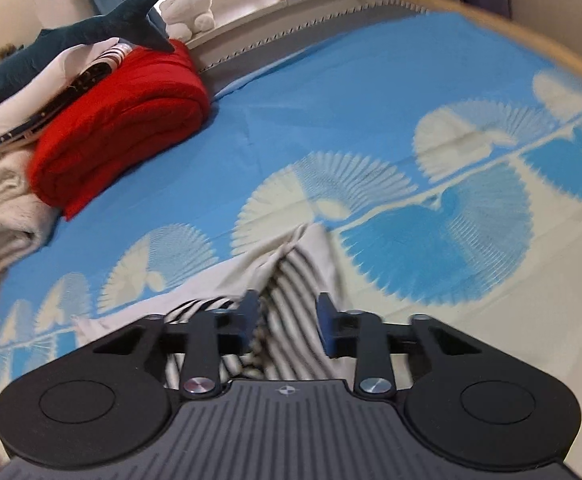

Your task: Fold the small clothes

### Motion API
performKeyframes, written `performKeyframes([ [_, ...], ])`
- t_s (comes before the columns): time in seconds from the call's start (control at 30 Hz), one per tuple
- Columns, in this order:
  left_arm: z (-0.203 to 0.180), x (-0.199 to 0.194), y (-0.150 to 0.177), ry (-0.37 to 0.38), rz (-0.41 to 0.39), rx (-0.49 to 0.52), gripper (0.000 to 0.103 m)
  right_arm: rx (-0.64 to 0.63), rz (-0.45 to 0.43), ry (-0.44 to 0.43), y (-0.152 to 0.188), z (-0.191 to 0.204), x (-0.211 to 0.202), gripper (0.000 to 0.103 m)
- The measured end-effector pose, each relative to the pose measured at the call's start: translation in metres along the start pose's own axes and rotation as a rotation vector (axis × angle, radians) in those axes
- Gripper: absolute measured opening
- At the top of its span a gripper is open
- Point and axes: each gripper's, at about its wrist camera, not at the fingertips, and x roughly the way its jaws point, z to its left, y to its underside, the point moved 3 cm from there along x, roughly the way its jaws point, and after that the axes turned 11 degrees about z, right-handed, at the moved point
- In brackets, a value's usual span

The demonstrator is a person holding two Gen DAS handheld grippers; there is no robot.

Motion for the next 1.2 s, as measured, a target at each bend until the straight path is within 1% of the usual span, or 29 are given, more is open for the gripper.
performKeyframes([
  [0.03, 0.005, 0.013, 0.0, -0.017, 0.057, -0.048, 0.032, 0.007, 0.013, -0.016, 0.002, 0.003, 0.005, 0.028],
  [0.07, 0.012, 0.024, 0.001, -0.008, 0.107, -0.084, 0.032, 0.015, 0.031, -0.033, 0.005, 0.005, 0.01, 0.028],
  [0.1, 0.02, 0.033, 0.002, 0.008, 0.143, -0.121, 0.032, 0.023, 0.055, -0.052, 0.007, 0.008, 0.016, 0.029],
  [0.17, 0.033, 0.041, 0.005, 0.023, 0.189, -0.195, 0.032, 0.039, 0.127, -0.1, 0.014, 0.017, 0.034, 0.031],
  [0.2, 0.038, 0.043, 0.006, 0.033, 0.202, -0.216, 0.032, 0.038, 0.156, -0.116, 0.017, 0.021, 0.041, 0.031],
  [0.23, 0.039, 0.046, 0.002, 0.039, 0.207, -0.229, 0.036, 0.034, 0.187, -0.128, 0.021, 0.027, 0.05, 0.033],
  [0.27, 0.042, 0.048, 0.0, 0.041, 0.21, -0.237, 0.037, 0.03, 0.218, -0.14, 0.024, 0.034, 0.059, 0.036],
  [0.3, 0.045, 0.049, -0.001, 0.04, 0.218, -0.243, 0.037, 0.031, 0.24, -0.151, 0.027, 0.04, 0.067, 0.041],
  [0.37, 0.053, 0.049, 0.001, 0.053, 0.236, -0.272, 0.037, 0.033, 0.279, -0.165, 0.033, 0.051, 0.081, 0.044],
  [0.4, 0.054, 0.047, 0.004, 0.065, 0.243, -0.29, 0.037, 0.025, 0.296, -0.159, 0.036, 0.057, 0.089, 0.046],
  [0.47, 0.057, 0.047, 0.008, 0.091, 0.263, -0.305, 0.036, -0.009, 0.315, -0.135, 0.043, 0.069, 0.101, 0.047],
  [0.53, 0.057, 0.049, 0.008, 0.109, 0.273, -0.296, 0.035, -0.053, 0.331, -0.102, 0.049, 0.081, 0.111, 0.047],
  [0.6, 0.058, 0.049, 0.01, 0.109, 0.281, -0.279, 0.032, -0.105, 0.339, -0.075, 0.054, 0.089, 0.117, 0.047],
  [0.63, 0.06, 0.05, 0.012, 0.109, 0.285, -0.28, 0.031, -0.126, 0.335, -0.063, 0.055, 0.09, 0.117, 0.044],
  [0.67, 0.062, 0.05, 0.012, 0.11, 0.289, -0.285, 0.031, -0.14, 0.325, -0.05, 0.055, 0.091, 0.117, 0.038],
  [0.7, 0.062, 0.051, 0.013, 0.112, 0.293, -0.289, 0.03, -0.154, 0.318, -0.044, 0.055, 0.09, 0.117, 0.02],
  [0.73, 0.063, 0.052, 0.015, 0.117, 0.301, -0.289, 0.028, -0.162, 0.31, -0.043, 0.055, 0.089, 0.116, 0.007],
  [0.77, 0.063, 0.053, 0.016, 0.122, 0.309, -0.288, 0.027, -0.152, 0.293, -0.053, 0.053, 0.087, 0.113, 0.004],
  [0.83, 0.062, 0.056, 0.019, 0.125, 0.32, -0.292, 0.027, -0.105, 0.25, -0.101, 0.045, 0.078, 0.102, 0.002],
  [0.9, 0.064, 0.056, 0.021, 0.13, 0.322, -0.306, 0.025, -0.044, 0.196, -0.186, 0.035, 0.069, 0.088, 0.001],
  [0.93, 0.064, 0.055, 0.021, 0.129, 0.321, -0.306, 0.022, -0.012, 0.167, -0.225, 0.03, 0.064, 0.081, 0.001],
  [1.0, 0.063, 0.054, 0.021, 0.133, 0.314, -0.304, 0.014, 0.053, 0.111, -0.3, 0.019, 0.051, 0.064, 0.001],
  [1.03, 0.063, 0.053, 0.021, 0.138, 0.308, -0.318, 0.004, 0.08, 0.095, -0.335, 0.015, 0.046, 0.058, 0.001],
  [1.07, 0.061, 0.052, 0.02, 0.158, 0.304, -0.316, 0.001, 0.108, 0.087, -0.372, 0.012, 0.039, 0.053, 0.001],
  [1.1, 0.06, 0.05, 0.018, 0.17, 0.297, -0.31, 0.001, 0.134, 0.091, -0.403, 0.009, 0.033, 0.05, 0.001],
  [1.13, 0.059, 0.046, 0.016, 0.167, 0.283, -0.303, 0.001, 0.157, 0.103, -0.429, 0.007, 0.026, 0.049, 0.001],
  [1.2, 0.055, 0.033, 0.008, 0.148, 0.233, -0.273, 0.001, 0.179, 0.133, -0.427, 0.008, 0.016, 0.051, 0.001],
])
